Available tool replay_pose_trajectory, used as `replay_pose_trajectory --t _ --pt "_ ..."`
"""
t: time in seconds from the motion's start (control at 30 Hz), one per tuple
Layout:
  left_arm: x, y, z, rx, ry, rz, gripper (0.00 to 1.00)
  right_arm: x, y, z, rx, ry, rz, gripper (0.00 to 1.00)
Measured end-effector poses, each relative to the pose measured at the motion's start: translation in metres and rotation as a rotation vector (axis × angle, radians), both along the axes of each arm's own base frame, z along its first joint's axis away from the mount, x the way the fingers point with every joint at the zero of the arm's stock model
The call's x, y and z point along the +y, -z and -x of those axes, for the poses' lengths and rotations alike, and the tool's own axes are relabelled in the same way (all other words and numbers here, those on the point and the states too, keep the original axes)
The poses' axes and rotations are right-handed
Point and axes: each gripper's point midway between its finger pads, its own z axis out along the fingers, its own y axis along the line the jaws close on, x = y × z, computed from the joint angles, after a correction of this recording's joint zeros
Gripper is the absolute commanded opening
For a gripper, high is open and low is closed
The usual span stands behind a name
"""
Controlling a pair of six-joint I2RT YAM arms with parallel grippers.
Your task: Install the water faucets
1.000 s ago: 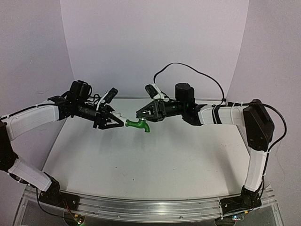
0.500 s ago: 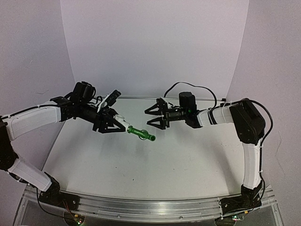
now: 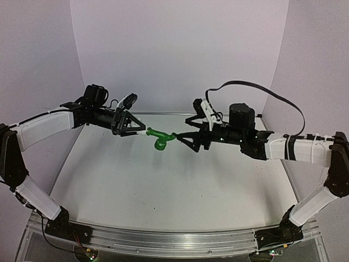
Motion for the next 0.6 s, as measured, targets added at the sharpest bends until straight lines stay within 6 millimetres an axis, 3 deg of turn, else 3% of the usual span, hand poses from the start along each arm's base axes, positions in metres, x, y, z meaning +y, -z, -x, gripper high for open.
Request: replay_pose_trajectory --t 0.1,0.3,0.43,0.6 --pt "0.01 0.001 -0.017 0.157 -0.079 -0.005 0.0 0.006 0.006 0.025 -0.296 -0.056 0.121 0.93" --pt "0.02 0.023 -0.037 0.467 -0.176 -0.03 0.0 0.011 0.047 0.058 -0.798 -0.182 0.356 0.95" --pt "0.019 0.026 -0.036 0.562 -0.182 -0.036 0.0 0.021 0.046 0.062 -1.089 -0.216 0.433 0.97" --pt "0.018 0.023 -0.033 0.608 -0.177 -0.032 0.0 0.039 0.045 0.054 -1.355 -0.207 0.515 0.97"
